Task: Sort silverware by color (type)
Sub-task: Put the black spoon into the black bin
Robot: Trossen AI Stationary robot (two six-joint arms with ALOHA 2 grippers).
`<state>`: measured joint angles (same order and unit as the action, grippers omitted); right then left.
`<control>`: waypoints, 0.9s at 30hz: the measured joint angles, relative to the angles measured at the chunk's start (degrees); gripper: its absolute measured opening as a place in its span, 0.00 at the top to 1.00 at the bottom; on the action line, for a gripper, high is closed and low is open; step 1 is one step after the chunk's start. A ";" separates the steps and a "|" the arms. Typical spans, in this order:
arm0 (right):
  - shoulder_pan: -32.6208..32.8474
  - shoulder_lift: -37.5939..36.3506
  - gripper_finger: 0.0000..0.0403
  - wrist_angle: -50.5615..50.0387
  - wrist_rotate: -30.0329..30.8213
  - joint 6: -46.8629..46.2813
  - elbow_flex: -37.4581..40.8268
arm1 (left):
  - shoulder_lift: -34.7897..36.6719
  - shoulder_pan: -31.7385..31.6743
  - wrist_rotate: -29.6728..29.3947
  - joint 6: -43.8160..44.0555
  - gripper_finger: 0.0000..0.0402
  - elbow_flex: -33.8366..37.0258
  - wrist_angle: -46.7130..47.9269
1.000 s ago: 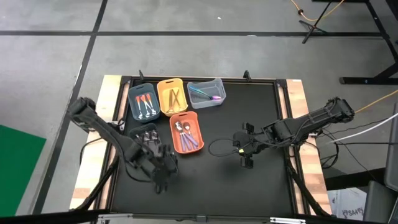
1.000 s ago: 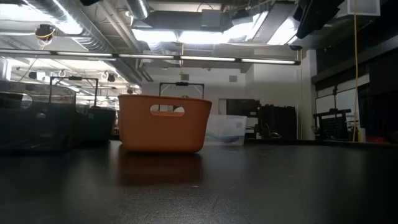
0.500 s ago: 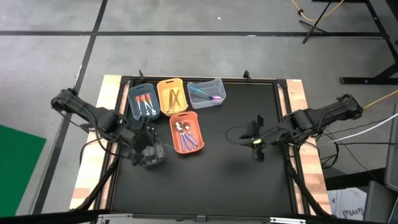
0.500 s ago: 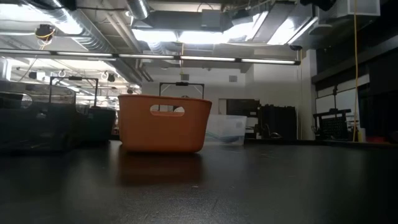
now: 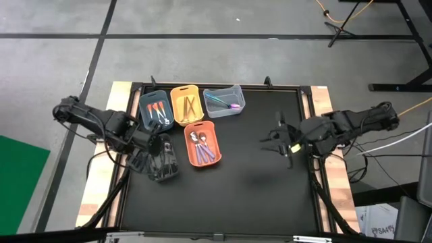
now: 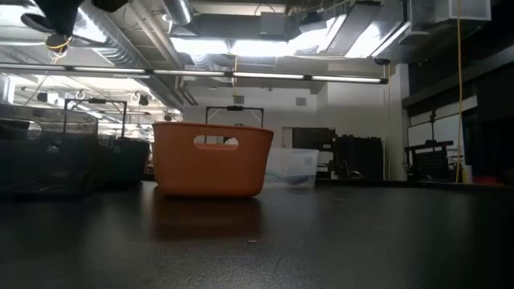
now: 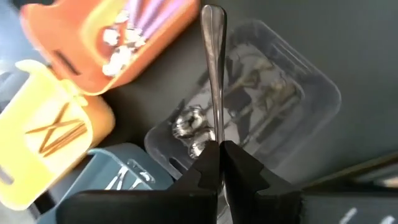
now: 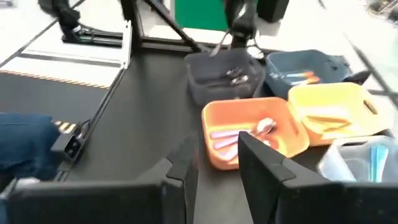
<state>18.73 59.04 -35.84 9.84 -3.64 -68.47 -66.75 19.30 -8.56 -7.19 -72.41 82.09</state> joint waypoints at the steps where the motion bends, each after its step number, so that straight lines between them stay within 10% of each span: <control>1: -1.12 -0.14 0.75 0.43 -0.41 0.95 0.00 | -0.06 -0.47 1.13 -1.78 0.99 0.53 -0.02; 13: -11.78 -3.93 0.75 12.03 -10.28 2.17 11.90 | -0.01 -3.99 6.91 -12.74 0.99 14.13 -6.03; 27: -12.10 -19.64 0.75 26.37 -5.18 -1.48 31.43 | 0.00 -3.97 9.34 -17.39 0.99 29.83 -22.36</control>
<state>6.63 39.40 -9.47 4.66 -5.12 -37.03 -66.75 15.33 0.78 -24.59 -42.58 59.73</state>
